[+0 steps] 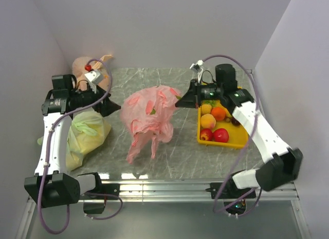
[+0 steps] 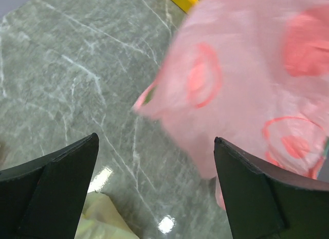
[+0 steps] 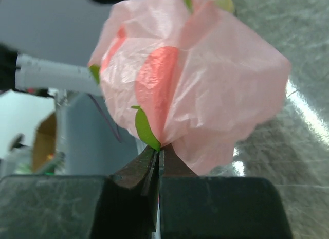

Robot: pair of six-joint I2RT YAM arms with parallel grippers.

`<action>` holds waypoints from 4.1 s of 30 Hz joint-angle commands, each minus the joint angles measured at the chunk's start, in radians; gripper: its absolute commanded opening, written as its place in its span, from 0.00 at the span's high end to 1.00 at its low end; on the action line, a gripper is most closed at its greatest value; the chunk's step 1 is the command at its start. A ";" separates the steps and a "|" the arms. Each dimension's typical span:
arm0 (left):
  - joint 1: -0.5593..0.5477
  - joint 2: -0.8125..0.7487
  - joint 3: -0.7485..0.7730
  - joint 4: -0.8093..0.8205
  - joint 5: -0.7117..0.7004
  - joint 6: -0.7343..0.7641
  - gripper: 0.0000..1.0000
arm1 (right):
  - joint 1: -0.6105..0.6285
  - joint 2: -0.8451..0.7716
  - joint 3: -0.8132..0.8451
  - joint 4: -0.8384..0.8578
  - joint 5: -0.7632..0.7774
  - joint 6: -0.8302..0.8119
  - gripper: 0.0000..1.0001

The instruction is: Place the fake fruits into the plastic bag and tie a complex knot

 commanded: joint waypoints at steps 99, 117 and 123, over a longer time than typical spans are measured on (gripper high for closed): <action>-0.491 0.137 -0.298 0.233 -0.884 -0.173 0.29 | 0.128 0.736 0.311 -0.331 0.282 -0.070 0.14; -0.502 0.184 -0.313 0.252 -0.864 -0.320 0.42 | 0.111 0.739 0.172 -0.007 -0.007 0.205 0.13; -0.502 0.207 -0.298 0.255 -0.853 -0.357 0.39 | 0.173 0.816 0.150 0.040 0.072 0.257 0.16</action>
